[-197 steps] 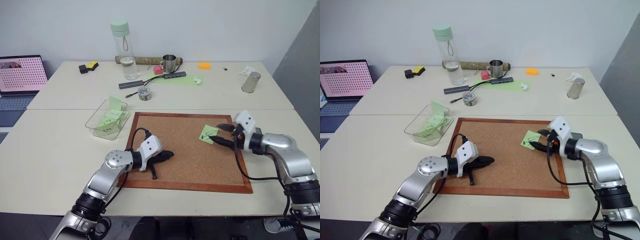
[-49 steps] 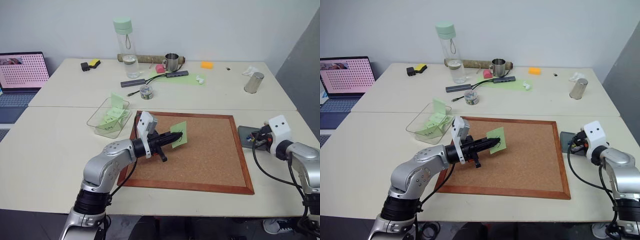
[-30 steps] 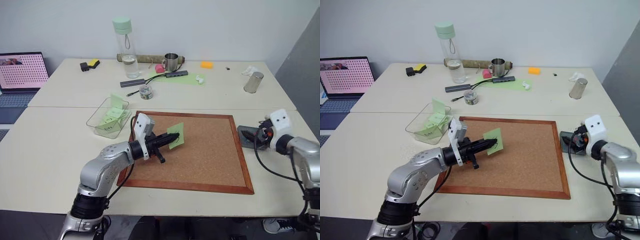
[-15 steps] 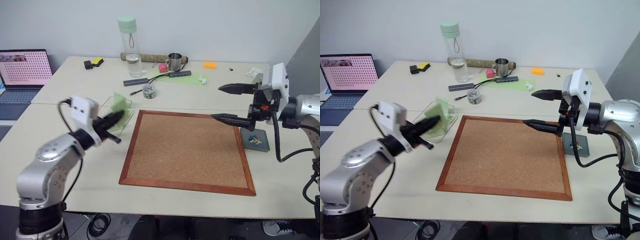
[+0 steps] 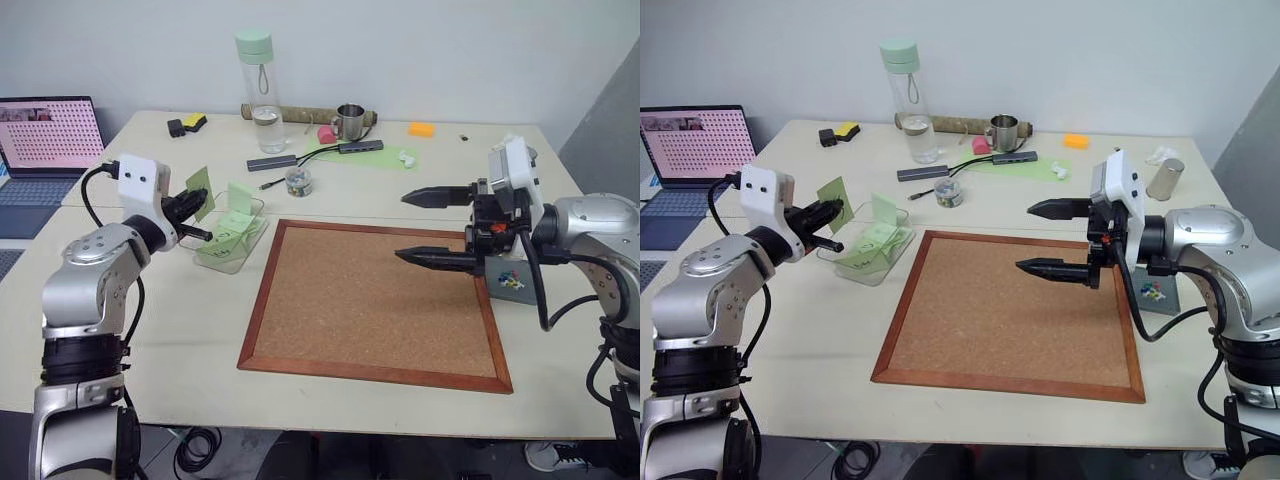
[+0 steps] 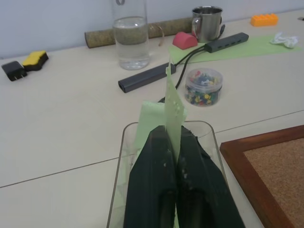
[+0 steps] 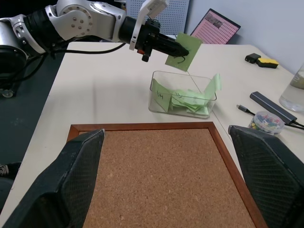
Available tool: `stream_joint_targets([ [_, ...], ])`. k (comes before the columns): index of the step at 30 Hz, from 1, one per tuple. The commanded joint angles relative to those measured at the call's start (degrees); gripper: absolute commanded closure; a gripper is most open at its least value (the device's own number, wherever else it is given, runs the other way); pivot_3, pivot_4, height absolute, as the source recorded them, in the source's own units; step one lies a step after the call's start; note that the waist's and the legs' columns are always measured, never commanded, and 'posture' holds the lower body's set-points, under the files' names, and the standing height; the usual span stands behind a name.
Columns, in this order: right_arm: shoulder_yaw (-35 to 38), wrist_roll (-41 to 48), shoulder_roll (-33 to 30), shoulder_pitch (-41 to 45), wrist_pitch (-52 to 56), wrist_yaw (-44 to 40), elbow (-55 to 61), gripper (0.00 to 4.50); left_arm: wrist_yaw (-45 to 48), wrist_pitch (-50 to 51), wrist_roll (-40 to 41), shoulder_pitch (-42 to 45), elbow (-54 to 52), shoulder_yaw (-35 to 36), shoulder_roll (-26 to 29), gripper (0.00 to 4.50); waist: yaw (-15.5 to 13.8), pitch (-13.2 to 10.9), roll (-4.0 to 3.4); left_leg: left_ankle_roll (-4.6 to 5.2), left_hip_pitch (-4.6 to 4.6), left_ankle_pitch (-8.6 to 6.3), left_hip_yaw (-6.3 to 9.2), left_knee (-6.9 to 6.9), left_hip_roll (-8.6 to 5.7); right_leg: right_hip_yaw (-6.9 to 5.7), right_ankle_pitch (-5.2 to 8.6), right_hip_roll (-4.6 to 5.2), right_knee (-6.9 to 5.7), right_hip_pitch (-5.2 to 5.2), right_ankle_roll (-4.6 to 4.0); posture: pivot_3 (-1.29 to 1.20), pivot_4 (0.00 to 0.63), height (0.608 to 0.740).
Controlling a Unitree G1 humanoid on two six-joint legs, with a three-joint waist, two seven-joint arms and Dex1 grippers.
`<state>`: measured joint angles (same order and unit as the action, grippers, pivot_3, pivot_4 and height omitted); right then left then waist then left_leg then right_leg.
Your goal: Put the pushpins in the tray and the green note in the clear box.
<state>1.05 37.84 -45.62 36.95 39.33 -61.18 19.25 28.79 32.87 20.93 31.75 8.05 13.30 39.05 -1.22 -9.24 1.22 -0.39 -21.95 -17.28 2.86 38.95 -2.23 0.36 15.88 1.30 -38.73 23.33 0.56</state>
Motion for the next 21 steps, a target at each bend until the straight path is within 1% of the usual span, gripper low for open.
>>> stream_joint_targets([
  [1, 2.4, 1.3, -1.3, -0.9, 0.3, 0.3, 2.6, 0.09, 2.1, -1.9, -0.3, 2.1, 0.6, 0.5, 1.0, 3.44, 0.0, 0.0, 0.0, 0.0, 0.0, 0.0, 0.0, 0.0, 0.0, 0.0, 0.0, 0.0, 0.0, 0.0, 0.0, 0.0, 0.15, 0.74],
  [4, 2.7, 1.4, -1.5, -1.4, 0.3, 0.5, 2.8, 0.09, 3.5, -1.3, 0.4, 2.3, -0.5, 0.5, 0.8, 2.77, 0.0, 0.0, 0.0, 0.0, -0.01, 0.0, 0.0, -0.01, 0.0, 0.0, 0.0, 0.01, 0.0, 0.01, 0.0, 0.0, 0.15, 0.74],
  [6, 2.6, 1.5, -1.6, -1.7, 0.2, 0.6, 2.8, 0.09, 4.1, -0.9, 0.6, 2.2, -1.3, 0.7, 0.7, 2.49, 0.1, 0.0, 0.0, 0.0, -0.01, 0.0, 0.0, -0.01, 0.0, 0.0, 0.0, 0.01, -0.01, 0.01, 0.0, 0.0, 0.15, 0.74],
  [11, 2.2, 1.2, -1.5, -1.7, -0.1, 0.6, 2.6, 0.09, 5.2, 0.3, 1.2, 1.6, -3.1, 1.4, 1.4, 1.57, 0.1, 0.0, 0.0, 0.0, -0.01, 0.0, 0.0, -0.01, 0.0, 0.0, 0.0, 0.01, -0.01, 0.01, 0.0, 0.0, 0.15, 0.74],
  [14, 2.0, 0.3, -1.9, -2.1, -0.6, 0.7, 2.4, 0.09, 7.2, 0.9, 2.1, 0.3, -6.5, 2.0, 3.1, 1.0, 0.1, 0.0, 0.0, 0.0, -0.01, 0.0, 0.0, -0.01, 0.0, 0.0, 0.0, 0.01, -0.01, 0.01, 0.0, 0.0, 0.15, 0.74],
  [17, 3.2, -0.6, -3.4, -3.6, -1.0, 0.8, 2.0, 0.09, 12.0, 1.2, 3.3, -3.7, -10.8, 3.8, 8.0, 0.42, 0.3, 0.0, 0.0, 0.0, -0.02, 0.0, -0.01, -0.01, 0.01, 0.01, 0.0, 0.01, 0.0, 0.03, 0.0, 0.0, 0.15, 0.74],
  [19, 4.7, -1.4, -5.3, -6.0, -1.7, 0.4, 1.8, 0.09, 16.3, 0.2, 2.5, -8.9, -12.4, 5.2, 13.2, 0.42, 0.6, 0.0, -0.02, 0.0, -0.03, 0.0, -0.01, -0.06, 0.01, 0.02, 0.0, 0.01, 0.04, 0.04, 0.0, 0.0, 0.15, 0.74],
  [21, 6.1, -2.9, -7.7, -8.9, -3.0, -0.5, 1.6, 0.09, 20.4, -3.1, 1.1, -14.6, -13.1, 7.8, 17.7, 0.42, 0.9, 0.0, -0.06, 0.0, -0.02, 0.0, -0.02, -0.13, 0.02, 0.04, 0.01, 0.02, 0.09, 0.05, -0.02, 0.0, 0.15, 0.74],
])
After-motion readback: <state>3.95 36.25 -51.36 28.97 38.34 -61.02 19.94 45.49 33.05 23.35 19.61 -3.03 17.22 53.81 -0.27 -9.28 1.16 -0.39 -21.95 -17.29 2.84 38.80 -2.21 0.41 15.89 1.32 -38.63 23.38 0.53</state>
